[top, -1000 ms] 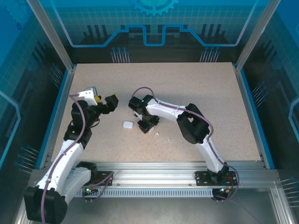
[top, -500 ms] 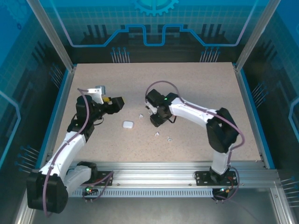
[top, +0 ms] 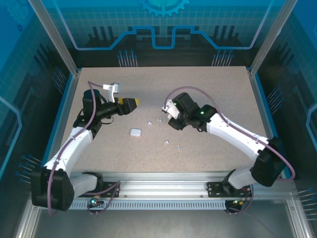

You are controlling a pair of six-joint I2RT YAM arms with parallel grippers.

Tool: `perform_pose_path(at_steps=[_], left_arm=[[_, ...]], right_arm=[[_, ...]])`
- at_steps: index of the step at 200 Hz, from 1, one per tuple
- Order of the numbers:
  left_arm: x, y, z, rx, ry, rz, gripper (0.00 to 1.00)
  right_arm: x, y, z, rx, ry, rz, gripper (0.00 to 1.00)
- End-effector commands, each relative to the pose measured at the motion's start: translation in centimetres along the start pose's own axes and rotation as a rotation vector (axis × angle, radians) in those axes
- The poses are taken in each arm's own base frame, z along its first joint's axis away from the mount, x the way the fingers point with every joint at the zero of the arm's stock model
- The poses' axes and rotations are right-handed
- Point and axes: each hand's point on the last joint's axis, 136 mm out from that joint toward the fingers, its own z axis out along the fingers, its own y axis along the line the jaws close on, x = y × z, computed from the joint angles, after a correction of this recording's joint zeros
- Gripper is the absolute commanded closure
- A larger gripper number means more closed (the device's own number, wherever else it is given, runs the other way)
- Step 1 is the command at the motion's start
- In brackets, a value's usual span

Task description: Insert the wireless bluetooth earbuds into the charging case

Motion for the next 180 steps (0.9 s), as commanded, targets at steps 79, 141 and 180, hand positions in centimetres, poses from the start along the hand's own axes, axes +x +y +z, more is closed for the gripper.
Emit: perform_pose_path(at_steps=[79, 141, 180], left_arm=[[3.4, -9.7, 5.3, 0.373, 0.267, 0.03, 0.17], [4.6, -11.4, 8.3, 0.417, 0.324, -0.007, 0.2], [5.5, -11.9, 9.5, 0.427, 0.36, -0.024, 0.22]], right_arm=[[-2.8, -1.8, -6.3, 0.106, -0.231, -0.25, 0.55], [-3.6, -1.7, -6.5, 0.114, -0.257, -0.257, 0.56], [-3.8, -1.7, -6.5, 0.125, -0.257, -0.245, 0.56]])
